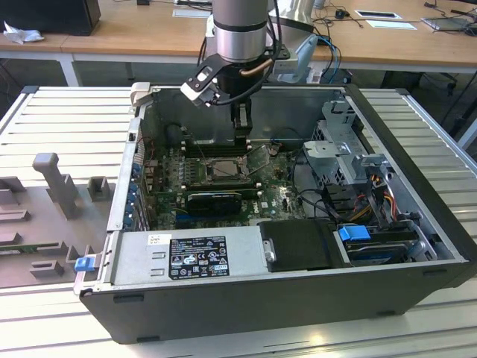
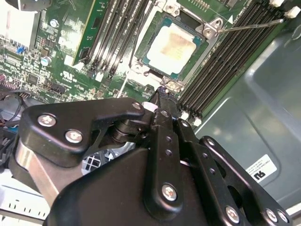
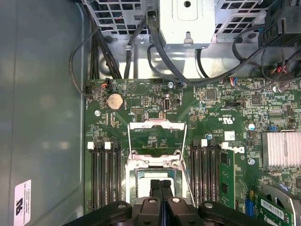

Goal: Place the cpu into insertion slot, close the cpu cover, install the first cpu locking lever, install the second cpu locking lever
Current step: 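Close the cpu cover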

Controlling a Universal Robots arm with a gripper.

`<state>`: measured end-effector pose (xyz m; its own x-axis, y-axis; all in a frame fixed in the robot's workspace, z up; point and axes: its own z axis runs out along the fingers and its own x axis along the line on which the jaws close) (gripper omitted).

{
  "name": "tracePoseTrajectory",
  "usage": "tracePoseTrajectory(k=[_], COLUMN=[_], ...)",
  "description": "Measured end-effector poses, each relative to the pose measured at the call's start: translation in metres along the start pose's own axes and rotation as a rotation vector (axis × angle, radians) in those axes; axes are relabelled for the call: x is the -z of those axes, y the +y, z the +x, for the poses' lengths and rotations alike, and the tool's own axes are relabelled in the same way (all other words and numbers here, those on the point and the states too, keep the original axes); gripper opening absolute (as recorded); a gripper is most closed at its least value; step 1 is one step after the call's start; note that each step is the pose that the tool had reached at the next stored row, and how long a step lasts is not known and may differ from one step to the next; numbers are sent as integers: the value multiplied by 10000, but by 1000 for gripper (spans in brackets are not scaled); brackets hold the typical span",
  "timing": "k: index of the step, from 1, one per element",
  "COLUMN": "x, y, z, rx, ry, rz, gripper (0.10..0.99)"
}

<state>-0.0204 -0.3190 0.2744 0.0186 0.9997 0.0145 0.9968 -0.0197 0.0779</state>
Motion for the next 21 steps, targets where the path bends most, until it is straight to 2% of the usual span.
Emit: tracePoseTrajectory(k=[4, 9, 15, 21], x=[14, 9, 53, 51], y=[10, 85, 99, 146], z=[0, 1, 3, 2], rx=[2, 1, 0, -12], ry=[5, 14, 19, 155], rz=[3, 50, 80, 136], gripper=[106, 106, 106, 106])
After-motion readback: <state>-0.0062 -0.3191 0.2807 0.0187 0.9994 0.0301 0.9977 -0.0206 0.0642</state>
